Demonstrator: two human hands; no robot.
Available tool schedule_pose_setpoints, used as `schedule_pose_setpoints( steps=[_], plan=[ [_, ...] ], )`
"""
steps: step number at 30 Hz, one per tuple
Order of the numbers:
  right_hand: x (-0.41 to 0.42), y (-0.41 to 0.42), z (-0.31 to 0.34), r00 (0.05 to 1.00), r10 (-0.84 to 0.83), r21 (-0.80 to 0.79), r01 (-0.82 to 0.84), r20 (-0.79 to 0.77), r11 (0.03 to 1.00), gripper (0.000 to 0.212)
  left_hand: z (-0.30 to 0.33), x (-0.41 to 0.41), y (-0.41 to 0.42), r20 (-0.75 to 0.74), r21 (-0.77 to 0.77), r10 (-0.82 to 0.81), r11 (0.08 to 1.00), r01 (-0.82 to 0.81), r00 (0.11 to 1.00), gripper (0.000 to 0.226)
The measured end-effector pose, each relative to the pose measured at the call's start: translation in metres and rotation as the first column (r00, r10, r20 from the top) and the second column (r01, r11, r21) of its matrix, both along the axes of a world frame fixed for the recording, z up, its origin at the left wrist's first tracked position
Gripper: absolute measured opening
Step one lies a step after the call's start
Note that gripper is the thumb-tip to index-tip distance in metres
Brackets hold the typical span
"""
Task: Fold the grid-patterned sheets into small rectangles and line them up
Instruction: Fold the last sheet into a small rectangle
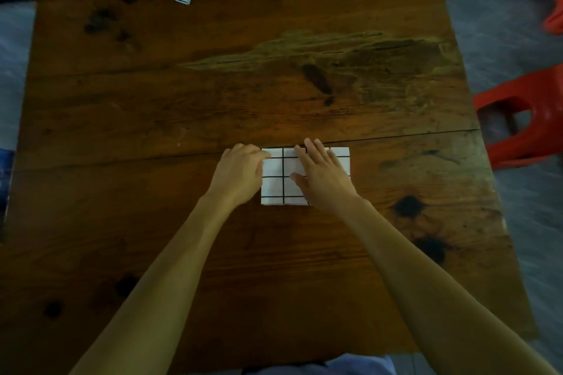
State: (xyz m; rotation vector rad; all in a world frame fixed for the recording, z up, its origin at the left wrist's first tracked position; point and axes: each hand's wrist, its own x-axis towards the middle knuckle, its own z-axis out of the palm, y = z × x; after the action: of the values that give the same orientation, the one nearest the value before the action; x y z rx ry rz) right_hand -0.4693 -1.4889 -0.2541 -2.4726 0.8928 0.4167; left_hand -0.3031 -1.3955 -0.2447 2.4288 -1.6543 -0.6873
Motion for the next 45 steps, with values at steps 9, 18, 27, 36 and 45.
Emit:
schedule_pose_setpoints(
  steps=[9, 18, 27, 36, 45],
  plan=[
    [-0.005, 0.015, -0.032, 0.999, -0.011, -0.058, 0.008, -0.041, 0.998, 0.065, -0.035, -0.042, 0.003, 0.141, 0.146, -0.125, 0.984, 0.105, 0.982, 0.057],
    [-0.041, -0.004, -0.026, 0.986, -0.146, -0.188, 0.128, -0.085, 0.974, 0.065, -0.042, -0.042, 0.007, 0.230, 0.174, -0.123, 0.981, 0.083, 0.966, 0.062],
    [0.008, 0.021, -0.035, 0.997, -0.060, -0.010, 0.060, 0.054, 0.998, 0.065, -0.041, -0.040, 0.008, 0.218, 0.189, -0.146, 0.976, 0.105, 0.965, 0.066],
    [-0.031, 0.006, -0.029, 0.964, -0.265, -0.229, 0.255, -0.012, 0.939, 0.063, -0.038, -0.043, 0.007, 0.229, 0.156, -0.118, 0.984, 0.083, 0.966, 0.062],
    [-0.002, 0.015, -0.038, 0.989, -0.118, -0.070, 0.124, 0.085, 0.990, 0.057, -0.038, -0.041, 0.007, 0.254, 0.180, -0.148, 0.978, 0.104, 0.956, 0.062]
  ],
)
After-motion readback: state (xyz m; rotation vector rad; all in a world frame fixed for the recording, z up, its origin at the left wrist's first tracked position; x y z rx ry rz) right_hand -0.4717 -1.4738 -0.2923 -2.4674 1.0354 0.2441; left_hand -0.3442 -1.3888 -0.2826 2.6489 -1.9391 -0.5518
